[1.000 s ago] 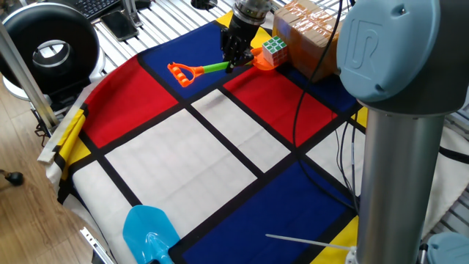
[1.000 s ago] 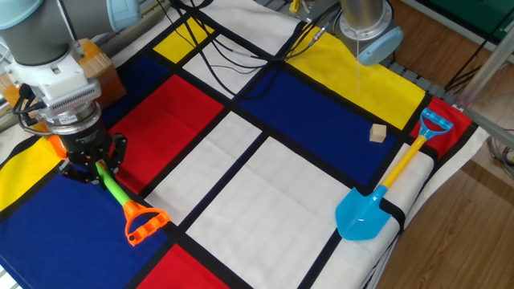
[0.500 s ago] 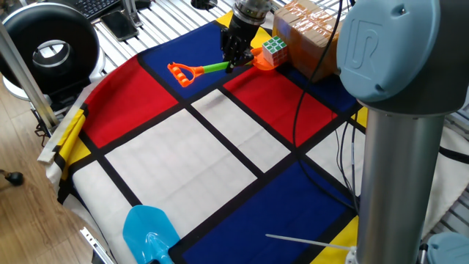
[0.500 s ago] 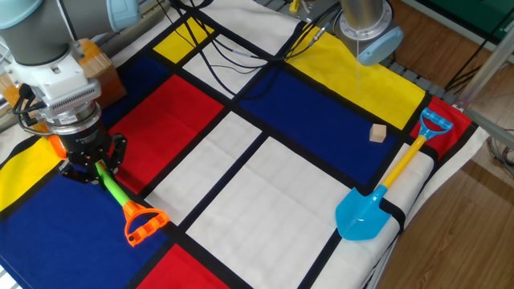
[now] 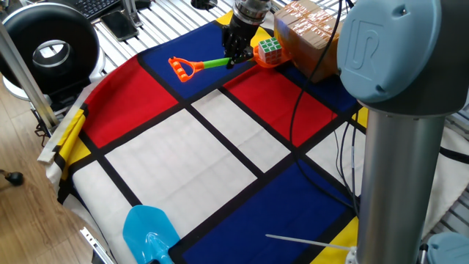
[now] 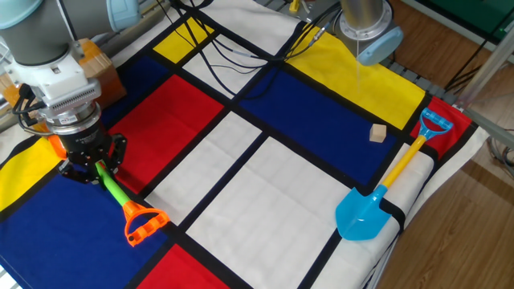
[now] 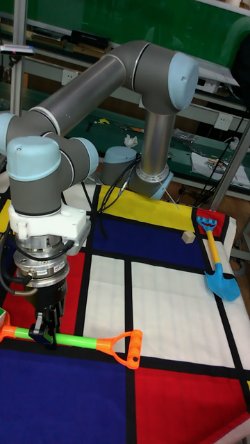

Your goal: Use a shovel to scoop up an object

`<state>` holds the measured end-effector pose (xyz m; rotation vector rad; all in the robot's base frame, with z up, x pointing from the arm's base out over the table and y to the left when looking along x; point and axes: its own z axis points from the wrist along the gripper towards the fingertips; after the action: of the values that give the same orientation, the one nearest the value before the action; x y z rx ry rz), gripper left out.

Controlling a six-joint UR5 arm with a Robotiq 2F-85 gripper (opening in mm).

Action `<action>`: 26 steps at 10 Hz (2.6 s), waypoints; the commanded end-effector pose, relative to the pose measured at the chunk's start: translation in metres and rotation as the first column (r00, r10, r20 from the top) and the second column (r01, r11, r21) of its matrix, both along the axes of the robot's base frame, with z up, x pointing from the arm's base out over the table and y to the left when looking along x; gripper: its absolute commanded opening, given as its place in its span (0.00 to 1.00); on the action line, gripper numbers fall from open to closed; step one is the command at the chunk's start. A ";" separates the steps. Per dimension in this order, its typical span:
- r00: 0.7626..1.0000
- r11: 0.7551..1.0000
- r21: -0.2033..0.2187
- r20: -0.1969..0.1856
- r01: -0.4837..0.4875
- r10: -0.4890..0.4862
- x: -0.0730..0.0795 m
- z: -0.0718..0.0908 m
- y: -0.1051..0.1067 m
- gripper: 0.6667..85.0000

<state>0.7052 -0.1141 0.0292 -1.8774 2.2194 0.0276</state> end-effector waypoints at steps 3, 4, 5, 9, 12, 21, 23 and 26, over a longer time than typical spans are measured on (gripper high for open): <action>0.993 0.989 -0.111 -0.053 0.102 -0.108 -0.014 -0.002 -0.032 0.00; 0.992 0.988 -0.110 -0.053 0.105 -0.111 -0.014 -0.002 -0.032 0.00; 0.992 0.988 -0.111 -0.051 0.109 -0.115 -0.013 -0.002 -0.033 0.00; 0.994 0.991 -0.105 -0.054 0.088 -0.094 -0.014 -0.002 -0.030 0.00; 0.995 0.990 -0.117 -0.048 0.084 -0.090 -0.013 -0.002 -0.033 0.00; 0.997 0.997 -0.060 -0.064 0.047 -0.051 -0.016 -0.001 -0.017 0.00; 0.996 0.997 -0.059 -0.064 0.053 -0.057 -0.016 -0.001 -0.017 0.00; 0.996 0.997 -0.059 -0.061 0.054 -0.057 -0.016 -0.001 -0.017 0.00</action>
<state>0.7052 -0.1141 0.0292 -1.8774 2.2194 0.0276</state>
